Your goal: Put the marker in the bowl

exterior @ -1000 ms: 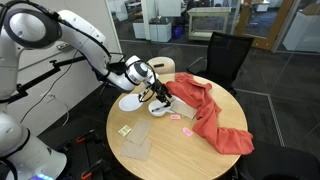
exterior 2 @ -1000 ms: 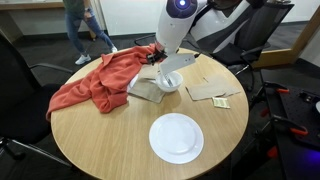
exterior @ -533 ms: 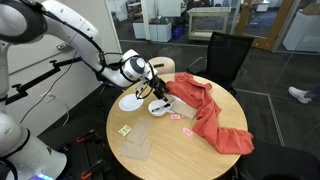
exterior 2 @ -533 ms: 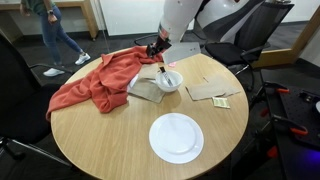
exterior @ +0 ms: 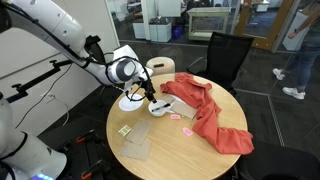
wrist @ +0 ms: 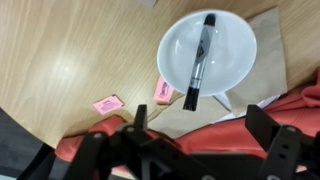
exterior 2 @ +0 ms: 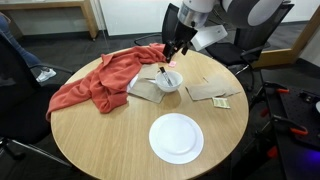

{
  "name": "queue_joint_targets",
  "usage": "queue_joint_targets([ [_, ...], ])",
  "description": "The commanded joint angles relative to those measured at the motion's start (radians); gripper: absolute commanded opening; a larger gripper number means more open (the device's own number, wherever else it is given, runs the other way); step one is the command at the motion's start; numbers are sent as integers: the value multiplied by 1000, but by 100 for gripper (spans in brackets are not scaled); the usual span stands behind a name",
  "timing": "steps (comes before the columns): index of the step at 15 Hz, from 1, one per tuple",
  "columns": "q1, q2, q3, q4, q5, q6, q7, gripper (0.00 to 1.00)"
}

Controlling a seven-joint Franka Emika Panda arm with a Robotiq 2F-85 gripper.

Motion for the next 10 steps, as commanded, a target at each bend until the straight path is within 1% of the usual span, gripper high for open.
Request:
queue_joint_targets([
  [1, -200, -75, 220, -88, 215, -13, -275, 100],
  [2, -235, -80, 261, -86, 294, -35, -357, 100],
  [3, -252, -89, 277, -80, 373, -60, -438, 100],
  [4, -195, -95, 222, -75, 468, -72, -522, 100],
  [5, -189, -106, 210, -67, 522, -99, -576, 100],
  [6, -133, -59, 158, -58, 480, -41, -517, 100],
  [7, -137, -67, 158, -56, 518, -56, -564, 100],
  [8, -140, -74, 157, -56, 530, -63, -580, 100],
  [10, -141, -80, 157, -56, 530, -67, -581, 100],
])
